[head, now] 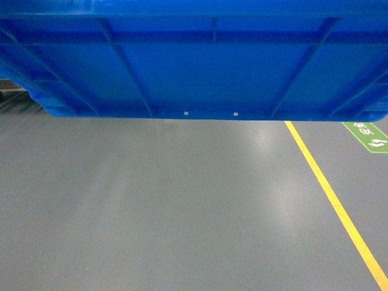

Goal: Place box next to blue box on left shelf

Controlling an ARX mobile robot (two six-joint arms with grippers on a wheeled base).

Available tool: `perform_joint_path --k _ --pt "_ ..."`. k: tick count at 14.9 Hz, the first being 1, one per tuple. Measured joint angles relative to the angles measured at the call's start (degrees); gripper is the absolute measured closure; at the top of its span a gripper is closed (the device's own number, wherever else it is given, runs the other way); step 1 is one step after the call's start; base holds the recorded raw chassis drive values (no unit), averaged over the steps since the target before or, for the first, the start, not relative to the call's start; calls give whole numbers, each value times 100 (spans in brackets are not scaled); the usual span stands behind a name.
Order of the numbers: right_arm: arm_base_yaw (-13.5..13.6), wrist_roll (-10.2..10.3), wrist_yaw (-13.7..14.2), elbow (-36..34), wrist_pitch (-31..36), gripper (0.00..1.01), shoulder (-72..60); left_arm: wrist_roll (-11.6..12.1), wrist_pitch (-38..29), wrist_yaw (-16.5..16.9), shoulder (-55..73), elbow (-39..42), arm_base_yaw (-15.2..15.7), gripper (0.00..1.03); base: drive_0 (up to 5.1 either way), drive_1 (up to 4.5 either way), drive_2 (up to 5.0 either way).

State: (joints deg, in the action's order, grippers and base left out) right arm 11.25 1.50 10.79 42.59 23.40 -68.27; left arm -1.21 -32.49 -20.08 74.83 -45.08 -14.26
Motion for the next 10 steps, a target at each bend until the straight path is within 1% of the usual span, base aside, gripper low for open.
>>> perform_joint_path --k 10 --pt "0 0 2 -2 -24 92 0 -4 26 -9 0 2 -11 86 5 420 -410"
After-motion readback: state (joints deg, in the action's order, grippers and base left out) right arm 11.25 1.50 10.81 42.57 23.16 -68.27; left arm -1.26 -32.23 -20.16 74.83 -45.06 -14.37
